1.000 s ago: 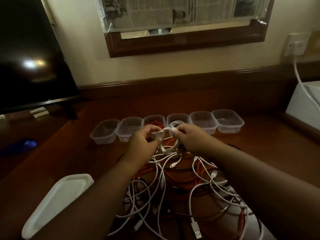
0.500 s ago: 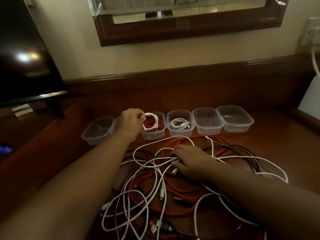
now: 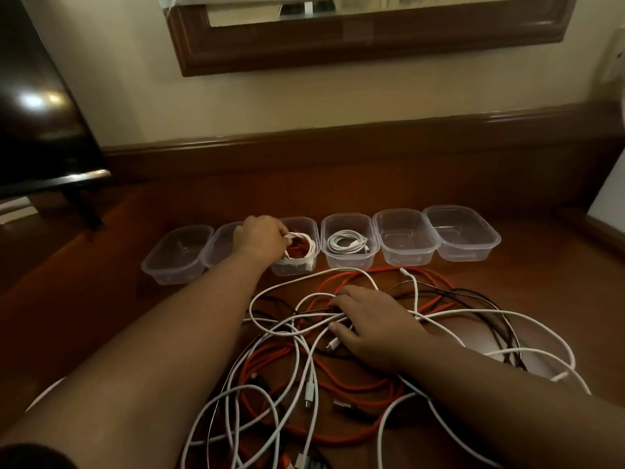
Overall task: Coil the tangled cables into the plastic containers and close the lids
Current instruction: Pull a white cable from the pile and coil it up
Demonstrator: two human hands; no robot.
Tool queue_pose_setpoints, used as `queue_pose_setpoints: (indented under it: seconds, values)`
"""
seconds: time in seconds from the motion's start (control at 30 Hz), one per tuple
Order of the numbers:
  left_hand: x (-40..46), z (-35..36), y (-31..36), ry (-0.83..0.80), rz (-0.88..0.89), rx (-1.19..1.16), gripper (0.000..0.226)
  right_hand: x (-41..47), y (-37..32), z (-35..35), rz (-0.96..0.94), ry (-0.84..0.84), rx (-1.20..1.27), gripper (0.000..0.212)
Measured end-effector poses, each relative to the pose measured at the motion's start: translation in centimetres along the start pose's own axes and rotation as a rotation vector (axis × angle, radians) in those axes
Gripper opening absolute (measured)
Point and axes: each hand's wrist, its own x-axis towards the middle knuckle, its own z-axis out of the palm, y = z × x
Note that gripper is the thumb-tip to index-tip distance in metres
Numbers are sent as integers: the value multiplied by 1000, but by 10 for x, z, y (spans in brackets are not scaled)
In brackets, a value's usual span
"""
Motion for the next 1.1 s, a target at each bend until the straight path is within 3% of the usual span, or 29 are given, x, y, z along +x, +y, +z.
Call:
queue_pose_setpoints:
  seconds: [0.13,0.37,0.53,0.67,0.87,1.0,1.1]
  values:
    - [2,-5,-2,-40,53,61,28,1,1,0,8,0,-3,49]
    - [-46,-25,3,22,127,-174,16,-1,2,-13,100,-82,191,37]
    - [-127,-48,21,-338,379,-286,11,-9,-12,-45,138,-129,263,32]
    - [-187,-65,27,-426,498,-174,8,-29,-33,-64,46,-103,65,29]
    - [-248,-78,19,-322,429,149,21,-92,-75,-76,38,-140,35,18]
    - [-263,-82,9,-307,300,69,32,-125,-97,-78,78,-211,25,20]
    - [-270,-99,10,-223,251,-109,26,-140,-108,-80,107,-181,51,24]
